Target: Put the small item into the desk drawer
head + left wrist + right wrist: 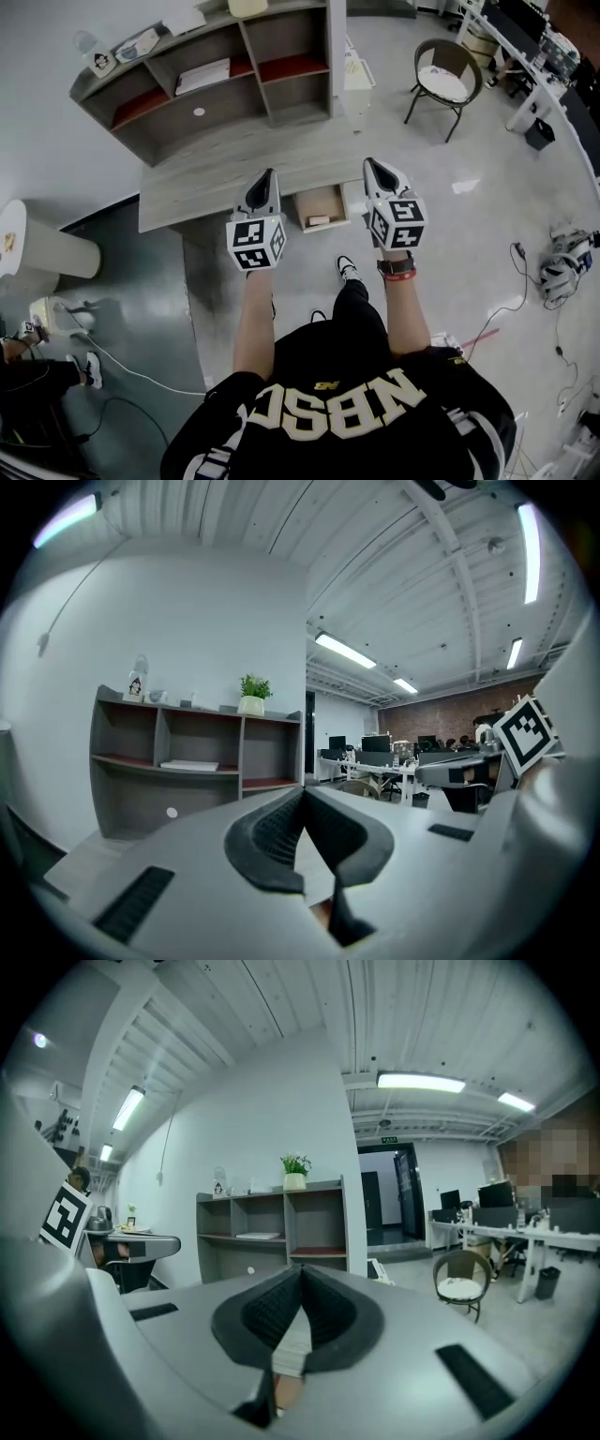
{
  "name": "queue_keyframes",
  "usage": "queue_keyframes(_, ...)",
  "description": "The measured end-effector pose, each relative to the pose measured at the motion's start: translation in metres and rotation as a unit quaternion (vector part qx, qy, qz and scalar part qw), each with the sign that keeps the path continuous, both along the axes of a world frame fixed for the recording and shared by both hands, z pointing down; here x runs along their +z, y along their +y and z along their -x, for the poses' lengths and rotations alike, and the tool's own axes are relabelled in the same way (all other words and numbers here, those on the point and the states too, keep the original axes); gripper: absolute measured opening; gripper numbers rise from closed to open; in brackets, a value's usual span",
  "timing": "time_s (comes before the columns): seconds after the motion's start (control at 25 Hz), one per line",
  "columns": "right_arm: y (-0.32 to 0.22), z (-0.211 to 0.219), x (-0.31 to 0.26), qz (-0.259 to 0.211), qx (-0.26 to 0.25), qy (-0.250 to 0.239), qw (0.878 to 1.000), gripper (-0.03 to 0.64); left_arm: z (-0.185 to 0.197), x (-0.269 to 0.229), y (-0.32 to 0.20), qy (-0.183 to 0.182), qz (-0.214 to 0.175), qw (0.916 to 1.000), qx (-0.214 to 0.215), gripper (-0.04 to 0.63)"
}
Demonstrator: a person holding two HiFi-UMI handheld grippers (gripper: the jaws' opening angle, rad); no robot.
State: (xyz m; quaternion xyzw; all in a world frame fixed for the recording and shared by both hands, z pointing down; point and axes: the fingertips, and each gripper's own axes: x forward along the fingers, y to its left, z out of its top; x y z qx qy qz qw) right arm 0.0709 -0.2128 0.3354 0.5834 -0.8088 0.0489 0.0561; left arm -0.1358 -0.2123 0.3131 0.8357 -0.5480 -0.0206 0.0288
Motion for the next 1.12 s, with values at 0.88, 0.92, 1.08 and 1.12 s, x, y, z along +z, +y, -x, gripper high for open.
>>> queue_keyframes(0.88,0.029,0.008,-0.003,-0.017,-0.009,-0.002,1.000,0.008,0.021,0.016,0.032,-0.009,-0.005,0.9992,-0.040,0.012)
queue_keyframes(0.92,0.028,0.008,-0.001,-0.014,-0.012,-0.003,1.000,0.008,0.022,0.018,0.032,-0.011,-0.004,0.9990,-0.042,0.012)
queue_keyframes(1.08,0.016,0.010,0.013,0.003,-0.026,-0.008,1.000,0.008,0.022,0.027,0.025,-0.017,0.002,0.9986,-0.050,0.012)
queue_keyframes(1.12,0.012,0.012,0.017,0.008,-0.028,-0.009,1.000,0.008,0.022,0.029,0.022,-0.020,0.003,0.9985,-0.050,0.012)
